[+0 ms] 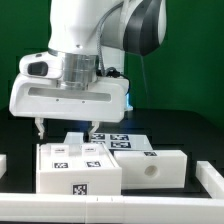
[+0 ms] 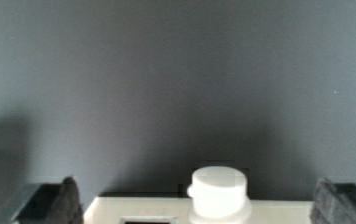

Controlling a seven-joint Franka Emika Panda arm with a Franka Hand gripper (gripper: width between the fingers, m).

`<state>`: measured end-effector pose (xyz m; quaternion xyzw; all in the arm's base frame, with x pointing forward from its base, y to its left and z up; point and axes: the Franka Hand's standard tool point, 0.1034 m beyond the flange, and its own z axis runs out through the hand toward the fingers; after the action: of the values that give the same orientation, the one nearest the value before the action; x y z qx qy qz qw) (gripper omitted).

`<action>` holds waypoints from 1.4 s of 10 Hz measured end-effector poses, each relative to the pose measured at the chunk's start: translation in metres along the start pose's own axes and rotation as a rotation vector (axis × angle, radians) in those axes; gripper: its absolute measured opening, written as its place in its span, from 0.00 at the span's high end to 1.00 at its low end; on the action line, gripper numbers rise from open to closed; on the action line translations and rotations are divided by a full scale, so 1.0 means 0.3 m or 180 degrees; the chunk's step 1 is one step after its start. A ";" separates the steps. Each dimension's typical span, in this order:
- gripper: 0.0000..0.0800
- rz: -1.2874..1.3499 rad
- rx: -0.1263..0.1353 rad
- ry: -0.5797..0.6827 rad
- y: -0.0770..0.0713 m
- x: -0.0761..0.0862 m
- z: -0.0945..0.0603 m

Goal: Assemble cabinet

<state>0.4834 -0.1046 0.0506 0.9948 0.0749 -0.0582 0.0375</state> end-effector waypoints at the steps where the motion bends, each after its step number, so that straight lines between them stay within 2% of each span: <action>1: 0.19 0.0080 0.0110 -0.0072 0.013 -0.018 0.013; 4: 0.19 0.0214 0.0335 -0.0075 -0.025 -0.022 0.047; 5: 0.19 0.0221 0.0373 -0.0054 -0.030 -0.014 0.049; 10: 0.19 0.0225 0.0342 -0.0038 -0.023 -0.012 0.055; 11: 0.19 0.0130 0.0261 0.0022 -0.010 0.001 0.073; 14: 0.19 0.0041 0.0148 0.0082 -0.007 0.025 0.111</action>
Offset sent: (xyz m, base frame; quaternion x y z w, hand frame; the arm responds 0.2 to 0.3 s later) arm 0.0026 0.0417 -0.0126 0.1393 0.0200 0.0203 0.9898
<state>0.4867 -0.1043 0.0165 0.9965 0.0676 -0.0469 0.0137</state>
